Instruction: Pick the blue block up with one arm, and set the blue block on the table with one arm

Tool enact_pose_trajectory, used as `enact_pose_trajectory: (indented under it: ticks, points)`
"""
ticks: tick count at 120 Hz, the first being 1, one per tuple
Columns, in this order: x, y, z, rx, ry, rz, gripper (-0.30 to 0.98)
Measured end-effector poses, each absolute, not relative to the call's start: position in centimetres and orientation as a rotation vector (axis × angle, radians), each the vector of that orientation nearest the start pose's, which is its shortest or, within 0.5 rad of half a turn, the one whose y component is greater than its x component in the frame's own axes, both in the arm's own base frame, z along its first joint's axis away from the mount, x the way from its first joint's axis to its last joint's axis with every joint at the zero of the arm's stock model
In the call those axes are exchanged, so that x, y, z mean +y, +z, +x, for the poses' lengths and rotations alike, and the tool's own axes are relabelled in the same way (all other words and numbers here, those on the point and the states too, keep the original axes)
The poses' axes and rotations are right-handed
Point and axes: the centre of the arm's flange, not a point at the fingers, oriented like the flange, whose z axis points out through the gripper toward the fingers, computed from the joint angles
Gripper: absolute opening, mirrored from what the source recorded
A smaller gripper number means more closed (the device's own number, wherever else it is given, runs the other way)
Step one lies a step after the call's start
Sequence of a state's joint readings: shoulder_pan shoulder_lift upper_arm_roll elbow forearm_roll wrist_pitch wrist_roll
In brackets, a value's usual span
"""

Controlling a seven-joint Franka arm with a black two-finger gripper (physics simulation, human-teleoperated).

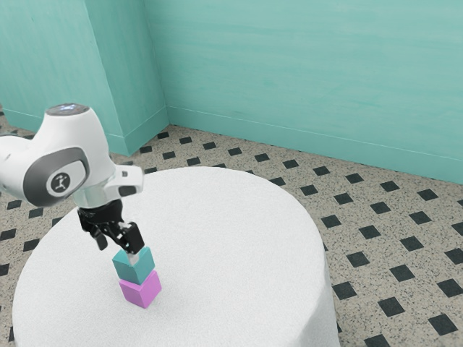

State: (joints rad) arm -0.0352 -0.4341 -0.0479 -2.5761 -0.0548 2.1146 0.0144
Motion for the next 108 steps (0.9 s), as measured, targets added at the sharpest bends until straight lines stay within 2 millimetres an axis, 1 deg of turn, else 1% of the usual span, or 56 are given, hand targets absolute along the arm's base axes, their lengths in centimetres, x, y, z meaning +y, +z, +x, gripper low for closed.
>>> enact_pose_trajectory:
  ticks: [22,36,43,49,55,61,77,88,108]
  points:
    - [-4.4,40.6,39.2,0.156,0.026,-3.197,0.69]
    - [-4.8,41.3,39.0,0.186,-0.007,-3.208,0.69]
    - [-4.9,40.8,39.1,0.211,0.01,-3.208,0.69]
    - [-4.8,39.9,39.5,0.22,0.038,-3.21,0.69]
    - [-4.2,38.5,40.0,0.215,0.075,-3.218,0.69]
    - [-3.9,37.8,40.4,0.221,0.082,-3.221,0.69]
    - [-3.0,37.4,41.1,0.24,0.064,-3.228,0.69]
    - [-2.7,37.4,41.5,0.267,0.051,-3.229,0.69]
    - [-2.0,37.3,41.8,0.302,0.034,-3.23,0.69]
